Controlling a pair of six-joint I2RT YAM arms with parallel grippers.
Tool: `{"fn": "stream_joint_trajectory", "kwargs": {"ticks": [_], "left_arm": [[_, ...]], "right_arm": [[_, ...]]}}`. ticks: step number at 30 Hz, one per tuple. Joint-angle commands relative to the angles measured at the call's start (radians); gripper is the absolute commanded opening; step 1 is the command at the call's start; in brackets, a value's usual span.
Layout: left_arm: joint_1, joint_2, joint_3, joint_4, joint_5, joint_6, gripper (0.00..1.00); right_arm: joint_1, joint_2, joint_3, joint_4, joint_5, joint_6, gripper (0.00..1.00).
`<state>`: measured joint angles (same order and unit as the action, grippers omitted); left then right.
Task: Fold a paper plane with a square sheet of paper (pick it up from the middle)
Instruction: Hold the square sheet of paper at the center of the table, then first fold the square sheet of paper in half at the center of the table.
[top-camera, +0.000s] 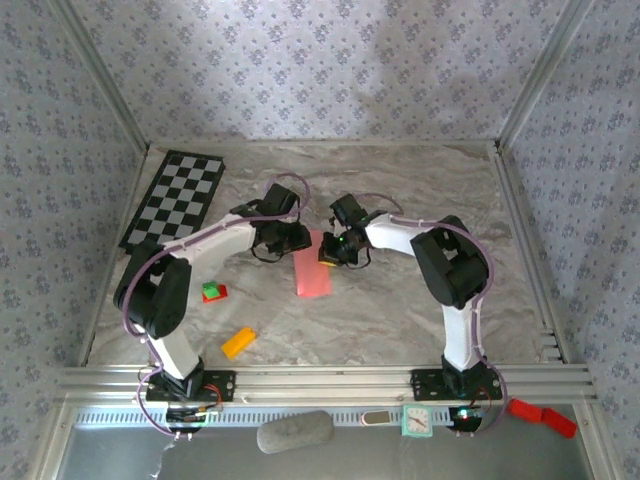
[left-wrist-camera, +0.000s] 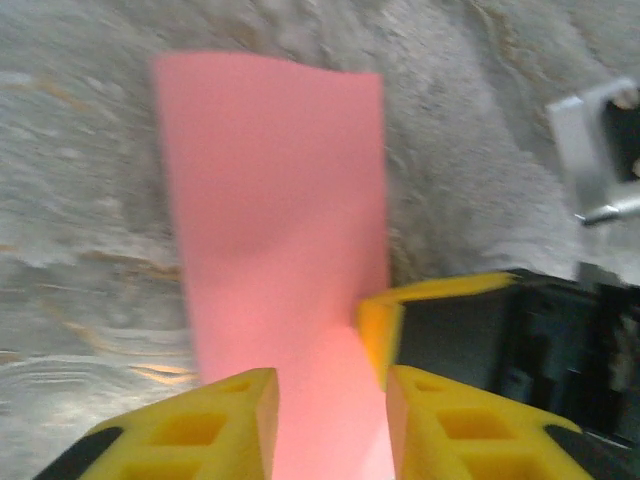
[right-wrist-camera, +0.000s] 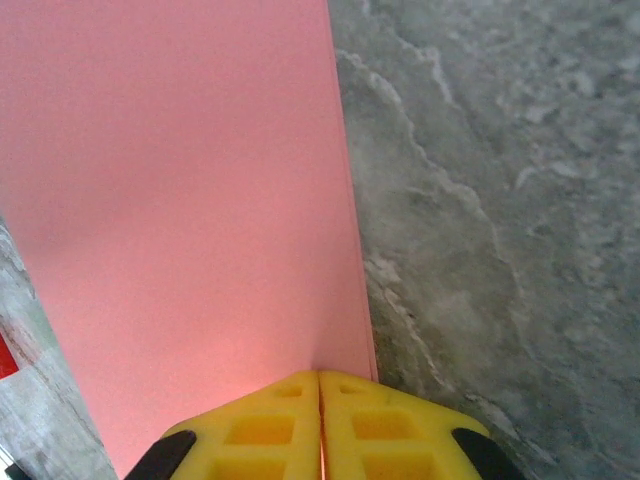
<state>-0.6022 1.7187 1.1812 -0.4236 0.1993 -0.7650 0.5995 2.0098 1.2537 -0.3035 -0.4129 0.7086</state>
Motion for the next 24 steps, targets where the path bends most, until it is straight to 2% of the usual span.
{"fn": "stream_joint_trajectory", "kwargs": {"ticks": [1,5,12,24], "left_arm": [[-0.003,0.03,-0.023,0.072,0.129,-0.005,0.27],[-0.001,0.07,-0.02,0.094,0.167,-0.002,0.19],[0.023,0.137,-0.033,0.114,0.166,-0.027,0.1],[0.028,0.201,-0.016,0.128,0.191,0.003,0.09]], "right_arm": [[0.011,0.095,-0.027,-0.123,0.132,-0.021,0.09],[0.014,0.101,-0.022,-0.131,0.134,-0.021,0.08],[0.016,0.106,-0.019,-0.143,0.138,-0.026,0.07],[0.016,0.12,-0.011,-0.157,0.143,-0.034,0.07]]}}
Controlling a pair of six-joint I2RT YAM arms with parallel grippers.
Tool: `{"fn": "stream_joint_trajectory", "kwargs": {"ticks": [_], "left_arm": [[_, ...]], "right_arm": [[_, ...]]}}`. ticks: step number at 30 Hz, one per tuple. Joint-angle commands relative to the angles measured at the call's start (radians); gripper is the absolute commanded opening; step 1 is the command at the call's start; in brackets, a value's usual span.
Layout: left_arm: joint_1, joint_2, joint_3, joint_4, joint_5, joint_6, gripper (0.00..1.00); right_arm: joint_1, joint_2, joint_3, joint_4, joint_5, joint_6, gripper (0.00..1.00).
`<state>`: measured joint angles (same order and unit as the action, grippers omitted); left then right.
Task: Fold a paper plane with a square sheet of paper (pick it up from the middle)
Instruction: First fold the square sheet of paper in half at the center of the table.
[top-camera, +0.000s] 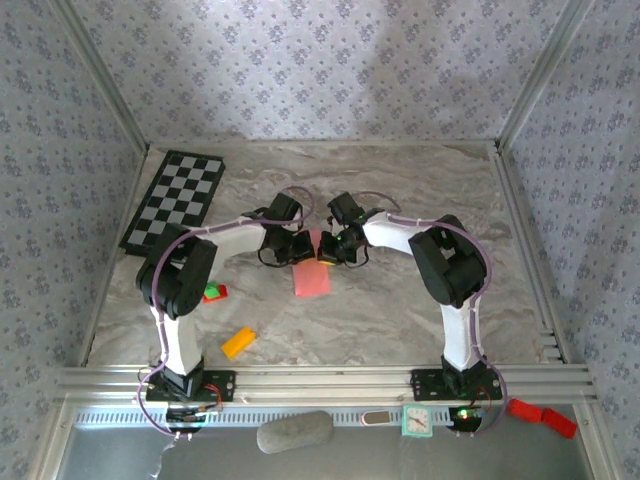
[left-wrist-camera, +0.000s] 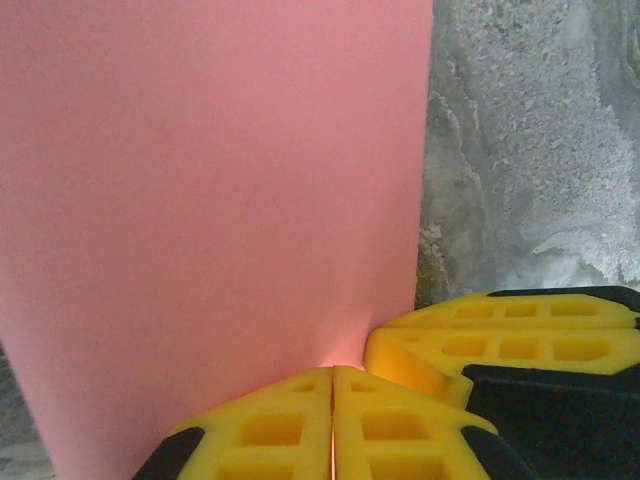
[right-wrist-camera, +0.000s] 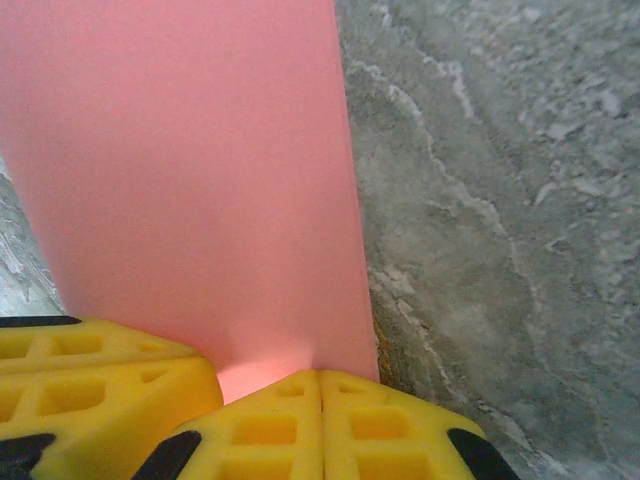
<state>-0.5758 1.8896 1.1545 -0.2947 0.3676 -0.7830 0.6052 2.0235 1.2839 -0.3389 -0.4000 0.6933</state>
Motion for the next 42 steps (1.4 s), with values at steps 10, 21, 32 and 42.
{"fn": "stream_joint_trajectory", "kwargs": {"ticks": [10,21,32,42], "left_arm": [[0.009,0.062,-0.006,-0.026,0.003,0.048,0.09],[0.092,0.035,-0.06,-0.063,0.068,0.201,0.09],[0.21,0.02,-0.101,-0.054,0.171,0.315,0.1],[0.259,-0.1,-0.12,-0.055,0.219,0.309,0.1]], "right_arm": [[0.011,0.12,-0.031,-0.168,0.167,-0.026,0.07],[0.009,0.164,-0.032,-0.255,0.214,-0.035,0.07],[0.005,0.181,-0.035,-0.282,0.222,-0.035,0.07],[0.004,0.182,-0.031,-0.284,0.225,-0.032,0.07]]}}
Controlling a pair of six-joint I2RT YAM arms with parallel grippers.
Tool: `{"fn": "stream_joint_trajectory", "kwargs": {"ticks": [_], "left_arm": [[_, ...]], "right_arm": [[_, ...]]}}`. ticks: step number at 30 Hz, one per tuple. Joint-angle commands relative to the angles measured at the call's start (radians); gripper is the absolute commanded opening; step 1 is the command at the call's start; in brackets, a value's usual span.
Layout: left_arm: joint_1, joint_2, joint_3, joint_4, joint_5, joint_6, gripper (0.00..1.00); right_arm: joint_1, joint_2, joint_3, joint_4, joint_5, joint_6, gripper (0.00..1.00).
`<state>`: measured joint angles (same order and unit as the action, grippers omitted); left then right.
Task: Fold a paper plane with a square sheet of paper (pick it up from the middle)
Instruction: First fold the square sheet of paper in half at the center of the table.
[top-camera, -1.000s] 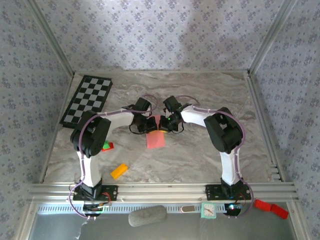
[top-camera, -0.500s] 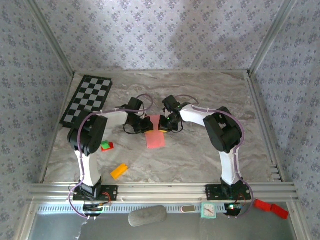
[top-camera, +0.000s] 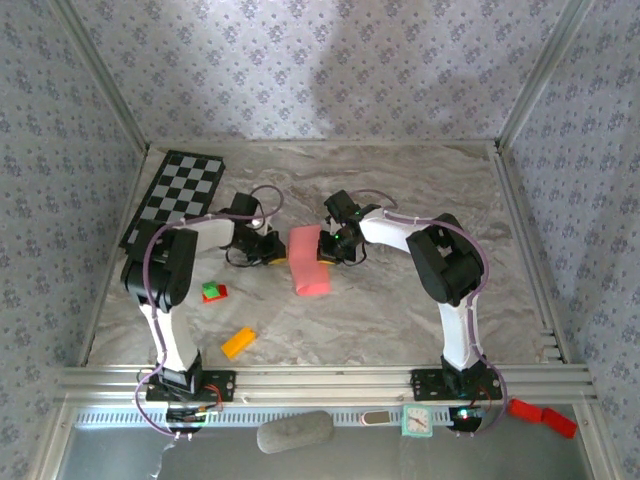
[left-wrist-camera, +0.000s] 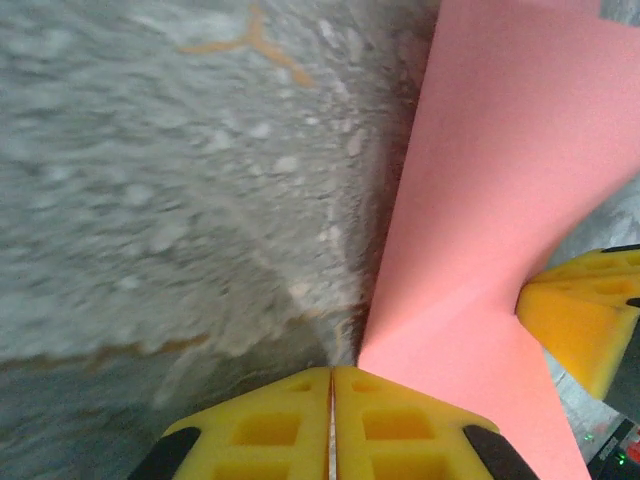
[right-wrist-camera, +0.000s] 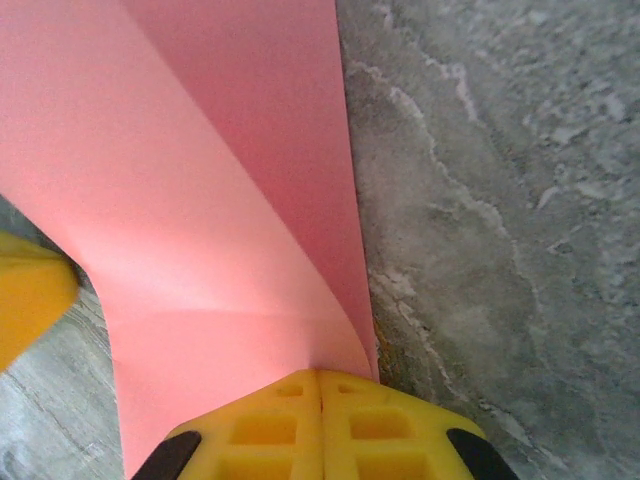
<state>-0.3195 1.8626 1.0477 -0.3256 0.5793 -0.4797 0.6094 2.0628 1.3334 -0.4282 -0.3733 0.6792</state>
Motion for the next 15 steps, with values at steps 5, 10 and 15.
{"fn": "stream_joint_trajectory", "kwargs": {"ticks": [5,10,15], "left_arm": [[-0.047,-0.11,-0.036,0.13,0.119,-0.087,0.11],[-0.111,-0.011,0.027,0.143,0.097,-0.107,0.11],[-0.115,0.061,0.058,0.17,0.083,-0.122,0.11]], "right_arm": [[0.0,0.147,-0.075,-0.198,0.191,-0.022,0.07],[-0.001,0.152,-0.075,-0.205,0.193,-0.031,0.07],[-0.002,0.149,-0.085,-0.198,0.194,-0.031,0.07]]}}
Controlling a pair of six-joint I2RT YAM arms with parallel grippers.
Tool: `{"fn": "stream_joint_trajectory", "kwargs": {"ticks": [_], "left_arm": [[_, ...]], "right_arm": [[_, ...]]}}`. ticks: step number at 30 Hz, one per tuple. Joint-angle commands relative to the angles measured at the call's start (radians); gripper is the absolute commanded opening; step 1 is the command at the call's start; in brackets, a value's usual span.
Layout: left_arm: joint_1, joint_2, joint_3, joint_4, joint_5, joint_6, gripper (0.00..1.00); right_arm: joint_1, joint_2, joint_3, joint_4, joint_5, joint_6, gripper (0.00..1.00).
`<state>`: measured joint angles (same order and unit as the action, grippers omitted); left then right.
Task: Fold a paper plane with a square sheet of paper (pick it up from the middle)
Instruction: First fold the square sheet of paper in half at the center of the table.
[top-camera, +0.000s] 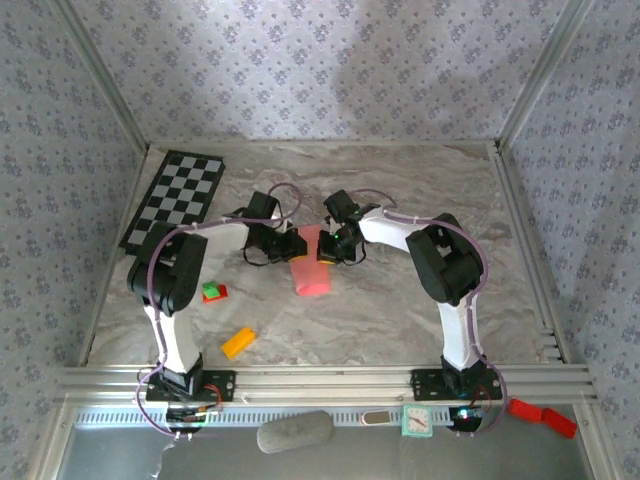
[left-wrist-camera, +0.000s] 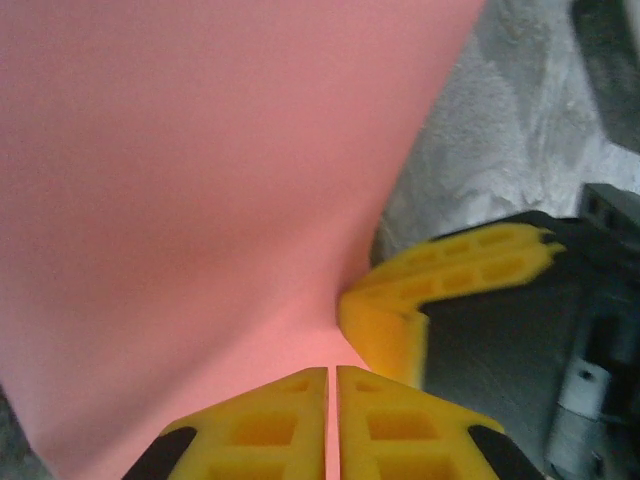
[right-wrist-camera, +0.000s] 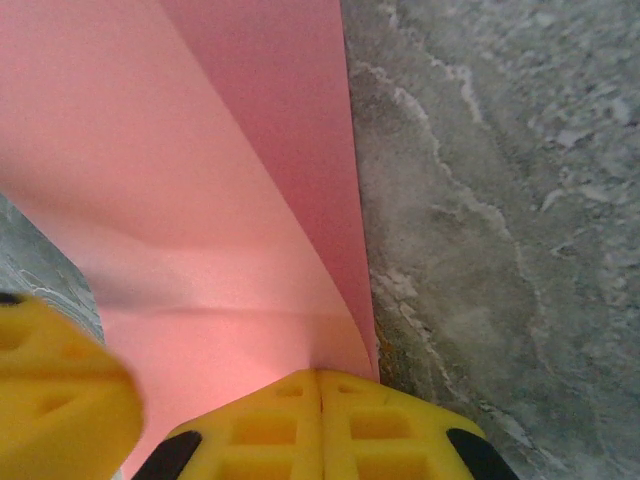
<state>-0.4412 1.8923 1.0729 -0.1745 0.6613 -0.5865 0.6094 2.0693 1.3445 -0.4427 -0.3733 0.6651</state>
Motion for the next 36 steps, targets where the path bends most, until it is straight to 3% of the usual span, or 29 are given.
{"fn": "stream_joint_trajectory", "kwargs": {"ticks": [1,7,18,26,36], "left_arm": [[0.008,0.04,0.039,0.011,-0.011,-0.01,0.11],[0.057,0.05,0.01,0.01,-0.088,0.003,0.11],[0.176,0.024,0.007,-0.032,-0.128,0.049,0.09],[0.122,-0.085,-0.025,0.09,0.001,-0.013,0.1],[0.068,0.05,0.048,0.103,-0.023,-0.034,0.1]], "right_arm": [[-0.001,0.143,-0.097,-0.183,0.194,-0.017,0.07],[-0.001,0.141,-0.112,-0.181,0.197,-0.02,0.07],[-0.005,0.143,-0.137,-0.177,0.205,-0.022,0.07],[-0.005,0.143,-0.137,-0.178,0.202,-0.021,0.07],[-0.005,0.146,-0.143,-0.174,0.201,-0.022,0.07]]}}
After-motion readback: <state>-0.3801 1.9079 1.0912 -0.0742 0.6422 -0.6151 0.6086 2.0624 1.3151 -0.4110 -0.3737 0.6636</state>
